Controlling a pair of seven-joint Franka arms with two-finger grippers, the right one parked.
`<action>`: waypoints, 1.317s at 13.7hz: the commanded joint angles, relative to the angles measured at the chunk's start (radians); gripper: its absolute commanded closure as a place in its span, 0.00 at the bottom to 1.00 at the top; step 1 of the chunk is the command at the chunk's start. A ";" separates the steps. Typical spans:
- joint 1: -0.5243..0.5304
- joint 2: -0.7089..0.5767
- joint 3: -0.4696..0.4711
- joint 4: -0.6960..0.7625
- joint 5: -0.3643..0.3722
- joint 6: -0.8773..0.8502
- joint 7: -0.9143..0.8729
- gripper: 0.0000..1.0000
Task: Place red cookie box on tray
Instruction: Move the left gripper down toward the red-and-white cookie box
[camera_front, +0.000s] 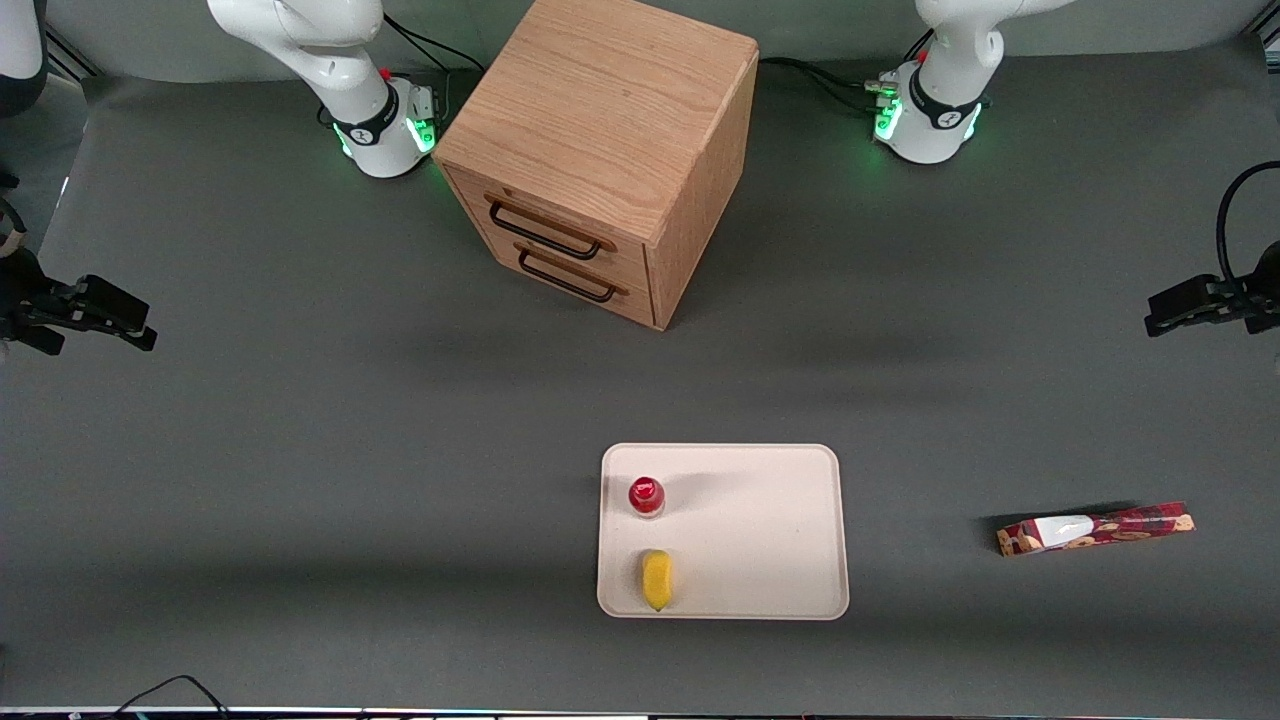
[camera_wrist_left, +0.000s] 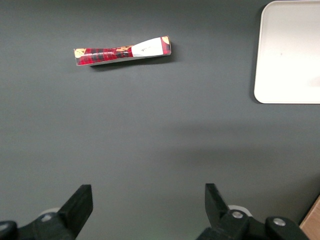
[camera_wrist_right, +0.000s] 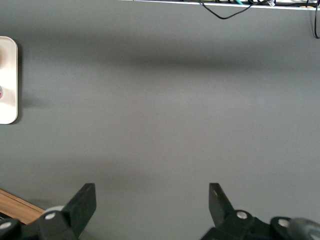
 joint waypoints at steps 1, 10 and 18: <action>-0.062 -0.007 0.061 0.000 -0.012 -0.014 -0.010 0.00; -0.050 0.188 0.130 0.000 -0.012 0.317 0.511 0.00; -0.029 0.421 0.160 0.021 -0.006 0.535 1.184 0.00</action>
